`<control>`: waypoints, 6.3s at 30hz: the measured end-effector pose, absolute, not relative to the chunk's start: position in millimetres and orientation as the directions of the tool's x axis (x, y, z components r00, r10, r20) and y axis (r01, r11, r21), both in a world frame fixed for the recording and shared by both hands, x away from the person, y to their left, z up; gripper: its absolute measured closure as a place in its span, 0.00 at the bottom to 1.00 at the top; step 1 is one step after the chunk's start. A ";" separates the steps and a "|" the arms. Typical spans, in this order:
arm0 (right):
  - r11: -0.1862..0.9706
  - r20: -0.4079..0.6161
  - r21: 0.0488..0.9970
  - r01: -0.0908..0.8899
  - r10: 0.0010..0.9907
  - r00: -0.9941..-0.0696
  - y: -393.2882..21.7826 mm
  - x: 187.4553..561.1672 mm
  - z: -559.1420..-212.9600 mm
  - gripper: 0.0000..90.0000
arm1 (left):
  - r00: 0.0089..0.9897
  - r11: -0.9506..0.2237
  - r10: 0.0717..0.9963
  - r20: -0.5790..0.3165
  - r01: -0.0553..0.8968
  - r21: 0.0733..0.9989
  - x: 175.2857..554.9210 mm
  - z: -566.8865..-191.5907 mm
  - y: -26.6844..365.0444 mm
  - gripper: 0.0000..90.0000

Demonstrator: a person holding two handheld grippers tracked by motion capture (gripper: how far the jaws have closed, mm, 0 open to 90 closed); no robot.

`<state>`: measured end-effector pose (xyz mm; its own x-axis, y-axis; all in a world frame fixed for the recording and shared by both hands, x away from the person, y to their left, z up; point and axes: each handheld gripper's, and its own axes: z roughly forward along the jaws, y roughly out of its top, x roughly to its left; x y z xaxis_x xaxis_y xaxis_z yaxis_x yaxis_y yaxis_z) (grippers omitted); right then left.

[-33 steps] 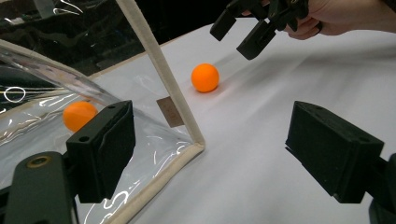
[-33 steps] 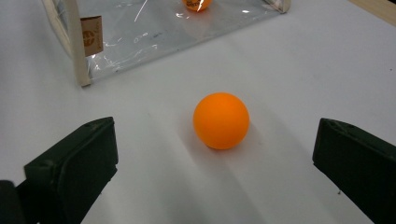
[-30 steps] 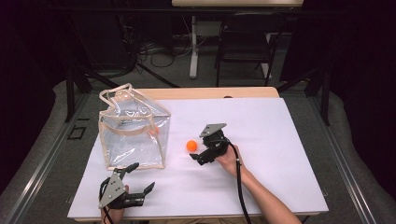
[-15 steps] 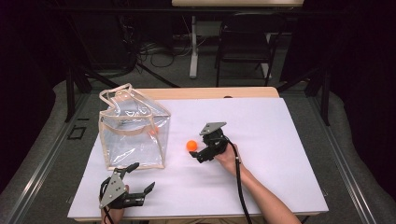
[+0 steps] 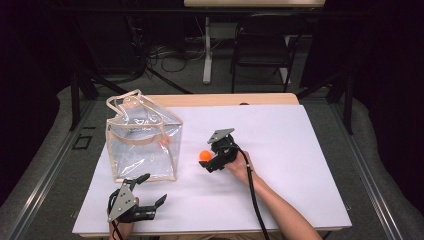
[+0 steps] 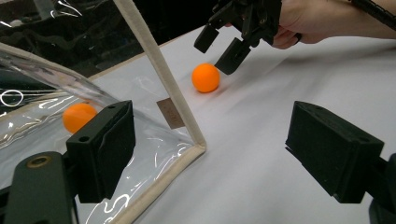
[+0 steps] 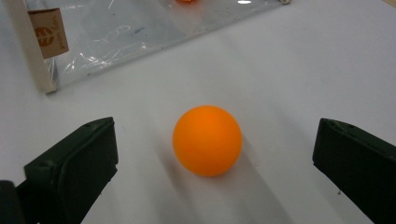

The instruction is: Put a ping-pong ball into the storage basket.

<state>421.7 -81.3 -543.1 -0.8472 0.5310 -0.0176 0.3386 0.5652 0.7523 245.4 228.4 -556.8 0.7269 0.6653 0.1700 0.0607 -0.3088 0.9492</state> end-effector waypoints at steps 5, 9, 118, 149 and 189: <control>0.585 -0.032 0.740 0.332 0.523 -0.852 -73.9 424.9 -545.4 0.00 | 0.728 -0.307 0.664 0.168 0.061 0.950 245.2 -556.8 229.0 0.17; 0.575 -0.006 0.742 0.343 0.518 -0.855 -73.2 425.5 -549.0 0.00 | 0.729 -0.306 0.664 0.167 0.061 0.950 245.6 -557.1 228.9 0.17; 0.465 -0.074 0.858 0.219 0.534 -0.842 -88.6 402.9 -528.6 0.56 | 0.745 -0.319 0.647 0.163 0.070 0.945 246.4 -558.2 227.2 0.17; 0.417 -0.063 0.888 0.191 0.524 -0.849 -87.2 398.9 -520.4 0.56 | 0.744 -0.313 0.648 0.161 0.068 0.947 245.9 -557.9 227.3 0.17; 0.411 -0.082 0.899 0.150 0.495 -0.865 -76.0 400.6 -493.3 0.56 | 0.737 -0.315 0.656 0.165 0.069 0.946 245.4 -557.6 229.7 0.17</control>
